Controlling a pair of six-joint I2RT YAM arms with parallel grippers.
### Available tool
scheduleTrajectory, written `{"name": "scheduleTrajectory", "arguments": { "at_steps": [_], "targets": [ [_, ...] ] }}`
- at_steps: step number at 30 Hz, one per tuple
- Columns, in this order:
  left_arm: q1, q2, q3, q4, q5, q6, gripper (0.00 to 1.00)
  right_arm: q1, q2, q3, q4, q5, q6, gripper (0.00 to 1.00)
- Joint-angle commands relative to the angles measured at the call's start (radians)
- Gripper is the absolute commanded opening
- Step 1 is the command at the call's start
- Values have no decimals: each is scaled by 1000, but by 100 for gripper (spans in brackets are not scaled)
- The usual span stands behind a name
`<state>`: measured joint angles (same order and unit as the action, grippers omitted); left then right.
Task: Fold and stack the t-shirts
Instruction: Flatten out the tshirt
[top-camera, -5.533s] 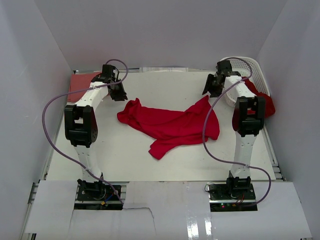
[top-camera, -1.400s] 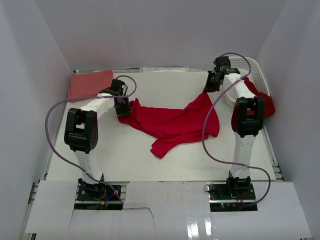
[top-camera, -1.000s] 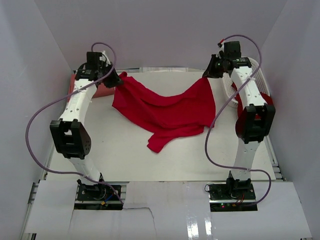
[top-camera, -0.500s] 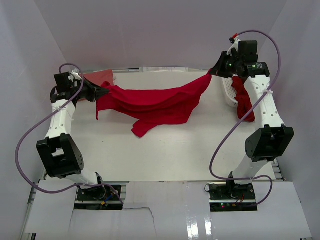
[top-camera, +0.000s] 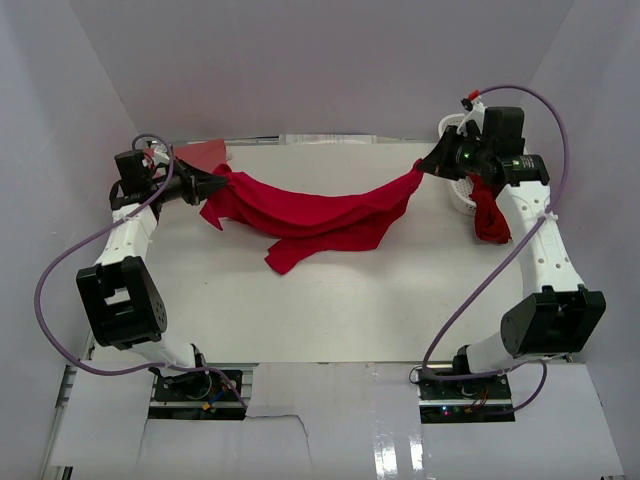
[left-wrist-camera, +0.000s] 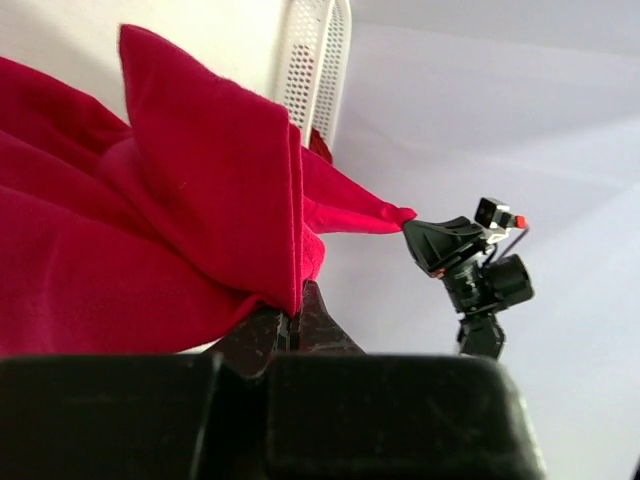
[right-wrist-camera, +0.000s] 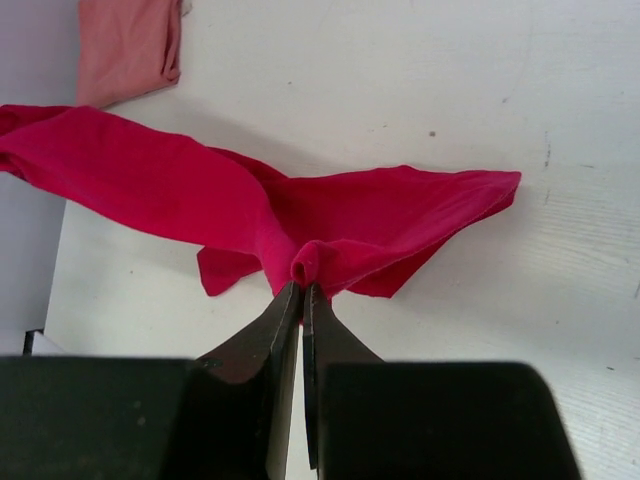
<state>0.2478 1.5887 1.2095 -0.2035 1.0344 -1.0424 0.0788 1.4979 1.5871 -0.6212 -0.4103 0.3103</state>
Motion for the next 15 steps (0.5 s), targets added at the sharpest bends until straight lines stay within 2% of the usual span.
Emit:
{"name": "scheduleTrajectory", "arguments": {
  "at_steps": [1, 4, 5, 7, 8, 9, 11, 12, 14, 15],
  "targets": [
    [7, -102, -25, 147, 89, -125, 0, -1, -85, -56, 67, -106, 9, 8],
    [4, -107, -16, 307, 133, -204, 0, -1, -105, -38, 83, -226, 26, 8],
    [-1, -105, -27, 379, 157, -323, 0, -1, -110, -26, 98, -257, 38, 8],
    [-10, -101, -45, 669, 200, -472, 0, -1, -142, -19, 156, -388, 78, 8],
    [-10, -93, -65, 805, 200, -570, 0, -1, -152, -24, 241, -427, 146, 8],
    [-5, -82, -114, 1096, 170, -792, 0, -2, -178, -35, 297, -488, 189, 8],
    [1, -3, -128, 1327, 124, -1001, 0, -7, -189, -23, 396, -515, 286, 8],
    [4, 35, -107, 1512, 69, -1174, 0, -13, -176, 31, 406, -524, 308, 8],
    [1, 103, -41, 1590, 52, -1255, 0, -20, -145, 98, 405, -539, 335, 8],
    [8, 93, 8, 1481, 84, -1169, 0, -24, -125, 126, 406, -557, 357, 8]
  ]
}}
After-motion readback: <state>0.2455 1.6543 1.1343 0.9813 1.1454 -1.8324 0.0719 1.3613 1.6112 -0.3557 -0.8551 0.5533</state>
